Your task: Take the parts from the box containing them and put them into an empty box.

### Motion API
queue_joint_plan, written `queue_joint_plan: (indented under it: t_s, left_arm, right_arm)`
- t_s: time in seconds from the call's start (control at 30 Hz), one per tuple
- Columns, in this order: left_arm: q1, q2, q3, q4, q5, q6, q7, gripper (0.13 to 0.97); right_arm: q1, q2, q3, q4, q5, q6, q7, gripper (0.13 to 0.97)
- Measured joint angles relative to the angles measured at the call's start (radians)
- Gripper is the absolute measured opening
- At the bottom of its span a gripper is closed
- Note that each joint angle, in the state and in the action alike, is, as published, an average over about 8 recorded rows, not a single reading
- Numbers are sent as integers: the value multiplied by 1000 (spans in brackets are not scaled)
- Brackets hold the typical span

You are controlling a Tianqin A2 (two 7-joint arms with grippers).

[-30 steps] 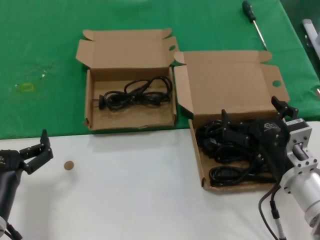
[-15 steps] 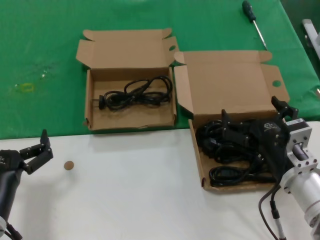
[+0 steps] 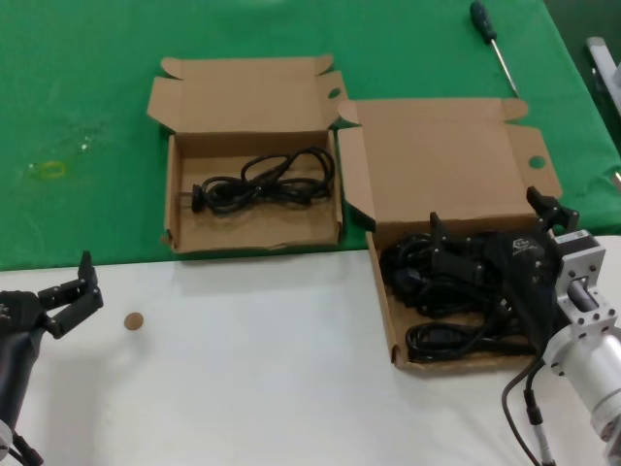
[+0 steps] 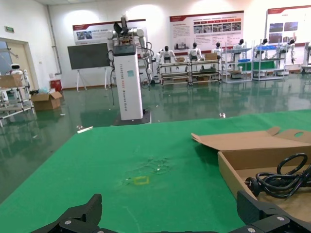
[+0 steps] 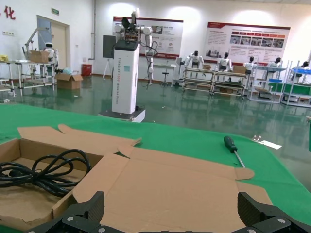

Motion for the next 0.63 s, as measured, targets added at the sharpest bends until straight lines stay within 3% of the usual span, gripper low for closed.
queue_joint_plan:
  t_s: [0.63]
  left_arm:
    - [0,0,0,0,0,0,0,966]
  right_arm:
    - [0,0,0,0,0,0,0,966]
